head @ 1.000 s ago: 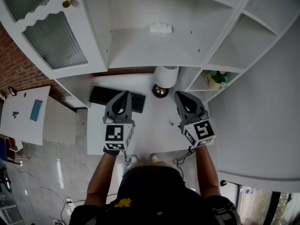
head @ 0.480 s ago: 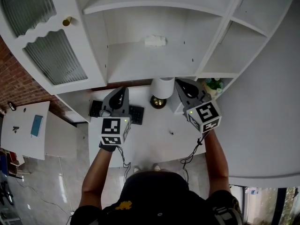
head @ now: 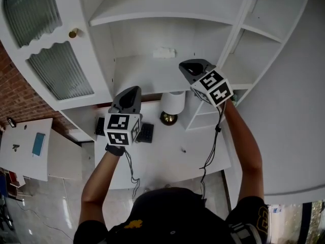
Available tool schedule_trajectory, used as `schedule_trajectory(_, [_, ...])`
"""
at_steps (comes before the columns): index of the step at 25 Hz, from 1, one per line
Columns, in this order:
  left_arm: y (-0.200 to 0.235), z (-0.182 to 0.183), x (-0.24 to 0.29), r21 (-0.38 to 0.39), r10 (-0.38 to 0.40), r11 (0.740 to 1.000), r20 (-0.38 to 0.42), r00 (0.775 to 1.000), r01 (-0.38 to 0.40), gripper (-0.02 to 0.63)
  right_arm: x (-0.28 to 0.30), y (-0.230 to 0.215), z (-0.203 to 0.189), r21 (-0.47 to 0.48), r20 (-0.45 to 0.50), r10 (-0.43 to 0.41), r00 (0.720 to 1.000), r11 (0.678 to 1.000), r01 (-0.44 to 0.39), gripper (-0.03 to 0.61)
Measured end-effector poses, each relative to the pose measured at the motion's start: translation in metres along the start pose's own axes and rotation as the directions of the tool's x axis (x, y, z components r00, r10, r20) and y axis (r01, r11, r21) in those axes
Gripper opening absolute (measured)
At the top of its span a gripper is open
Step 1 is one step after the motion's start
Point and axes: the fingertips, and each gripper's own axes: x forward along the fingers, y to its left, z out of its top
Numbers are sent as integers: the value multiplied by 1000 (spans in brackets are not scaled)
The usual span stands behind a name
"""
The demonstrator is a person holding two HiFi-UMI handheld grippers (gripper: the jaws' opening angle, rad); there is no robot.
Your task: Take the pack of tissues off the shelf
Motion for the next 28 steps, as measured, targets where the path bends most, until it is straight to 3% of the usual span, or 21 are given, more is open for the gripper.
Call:
schedule_trajectory(4, [9,7,10,-32,2,999,-11,1000,-2,17,28,-11,-6,36,-33,26,999,999,-25,10])
schedule_trajectory(9, [17,13,25,-55,-8,998,-27,1000,7,17,62,-11,-14,61,-95,92,991,994,-87,162])
schedule_trajectory(14, [19,13,36,-64,-18,998,-36,999,15,17,91,-20,-28,47,-175,70,982,997,-63,249])
schedule_trajectory(28, [35,8,50,-64,-2,998,-43,999,0,17,153,-57,-71,70,-305,57,951,997,-37,275])
